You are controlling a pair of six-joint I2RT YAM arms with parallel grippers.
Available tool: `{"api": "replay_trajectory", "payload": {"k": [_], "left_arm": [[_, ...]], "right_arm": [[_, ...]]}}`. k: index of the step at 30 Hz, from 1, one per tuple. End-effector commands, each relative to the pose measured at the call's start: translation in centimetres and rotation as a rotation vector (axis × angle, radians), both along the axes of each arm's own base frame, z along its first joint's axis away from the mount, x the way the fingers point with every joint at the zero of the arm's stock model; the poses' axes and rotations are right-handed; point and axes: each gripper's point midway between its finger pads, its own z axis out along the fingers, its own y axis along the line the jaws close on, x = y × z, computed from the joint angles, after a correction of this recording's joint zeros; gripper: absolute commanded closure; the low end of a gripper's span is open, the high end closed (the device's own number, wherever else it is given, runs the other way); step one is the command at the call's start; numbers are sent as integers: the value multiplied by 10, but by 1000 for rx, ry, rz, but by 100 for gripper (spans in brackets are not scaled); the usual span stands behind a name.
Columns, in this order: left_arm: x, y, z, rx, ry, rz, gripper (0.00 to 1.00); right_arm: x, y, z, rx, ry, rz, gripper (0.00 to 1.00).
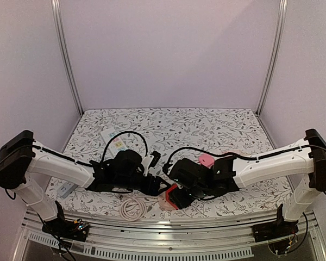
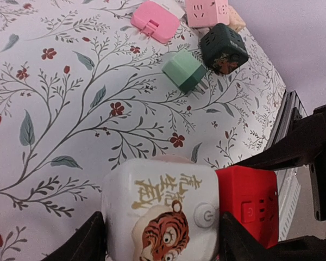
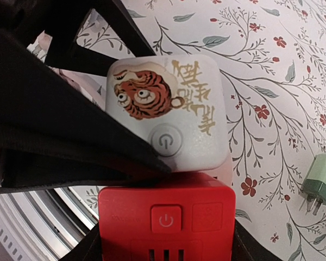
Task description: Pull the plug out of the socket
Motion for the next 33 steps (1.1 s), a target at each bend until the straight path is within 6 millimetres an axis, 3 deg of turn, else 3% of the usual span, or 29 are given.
{"api": "replay_trajectory", "payload": {"k": [1, 7, 25, 33], "left_arm": [[-38, 42, -70, 267, 157, -35, 57], [-37, 43, -70, 269, 155, -31, 58], [-37, 47, -71, 289, 142, -31, 58], [-36, 47, -70, 291, 139, -28, 58]], "right_arm": [[1, 31, 30, 82, -62, 13, 65], [-2, 34, 34, 83, -79, 11, 65], [21, 8, 35, 213, 10, -110, 65], [23, 9, 41, 245, 21, -112, 64]]}}
